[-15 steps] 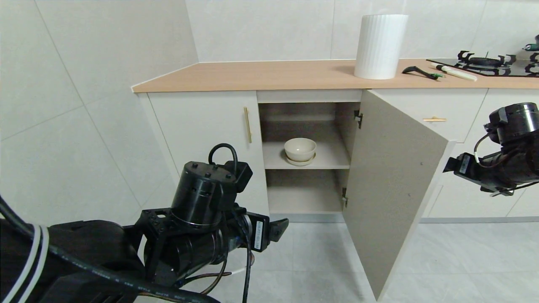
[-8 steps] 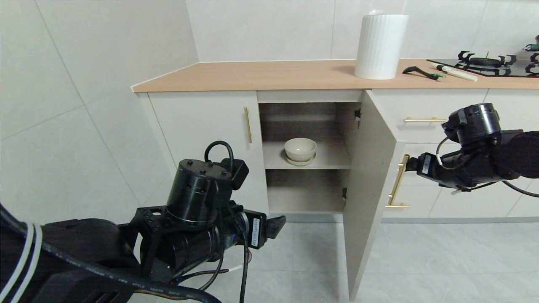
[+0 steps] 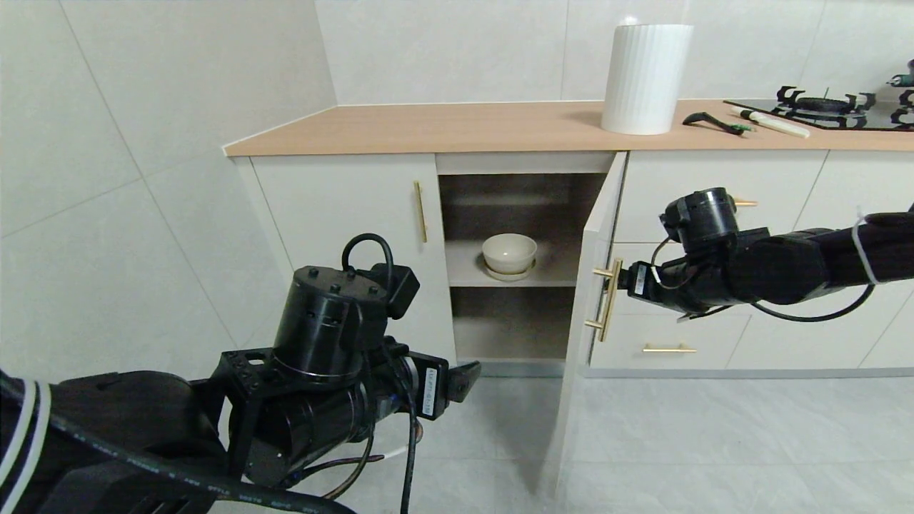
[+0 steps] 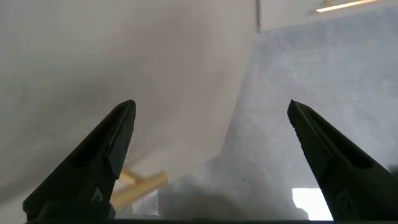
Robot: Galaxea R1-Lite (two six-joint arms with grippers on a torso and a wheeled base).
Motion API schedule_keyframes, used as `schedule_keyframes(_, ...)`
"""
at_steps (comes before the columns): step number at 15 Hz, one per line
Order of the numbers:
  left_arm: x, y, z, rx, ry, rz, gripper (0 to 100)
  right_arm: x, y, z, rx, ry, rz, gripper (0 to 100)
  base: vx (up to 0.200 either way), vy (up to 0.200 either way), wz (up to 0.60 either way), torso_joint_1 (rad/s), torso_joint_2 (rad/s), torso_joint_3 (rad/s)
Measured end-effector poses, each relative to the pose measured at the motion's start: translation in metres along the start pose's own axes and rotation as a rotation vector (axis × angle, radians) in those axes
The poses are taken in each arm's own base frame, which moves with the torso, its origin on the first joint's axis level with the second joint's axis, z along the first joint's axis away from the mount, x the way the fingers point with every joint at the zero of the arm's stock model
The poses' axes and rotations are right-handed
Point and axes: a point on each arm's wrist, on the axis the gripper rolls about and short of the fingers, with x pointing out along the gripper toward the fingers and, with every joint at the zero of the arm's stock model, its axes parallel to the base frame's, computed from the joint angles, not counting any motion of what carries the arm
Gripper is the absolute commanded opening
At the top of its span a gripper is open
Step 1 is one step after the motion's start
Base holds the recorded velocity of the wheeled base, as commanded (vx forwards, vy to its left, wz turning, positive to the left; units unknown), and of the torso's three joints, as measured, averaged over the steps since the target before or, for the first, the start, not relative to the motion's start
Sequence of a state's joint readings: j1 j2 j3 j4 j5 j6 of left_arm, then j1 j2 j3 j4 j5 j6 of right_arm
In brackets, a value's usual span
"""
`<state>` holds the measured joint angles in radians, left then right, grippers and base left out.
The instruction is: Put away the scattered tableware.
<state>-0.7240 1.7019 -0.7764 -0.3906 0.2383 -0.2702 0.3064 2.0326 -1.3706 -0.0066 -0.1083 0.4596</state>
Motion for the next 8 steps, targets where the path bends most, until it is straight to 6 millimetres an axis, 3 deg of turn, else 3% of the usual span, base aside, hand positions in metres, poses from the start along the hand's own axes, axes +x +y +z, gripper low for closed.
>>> schedule_keyframes(8, 0.0, 0.003, 0.001, 0.022, -0.01, 0.045, 100, 0.051, 0.01, -0.001, 0.018, -0.019, 0.019, 100, 0.0, 0.0, 0.0, 0.0, 0.0, 0.0)
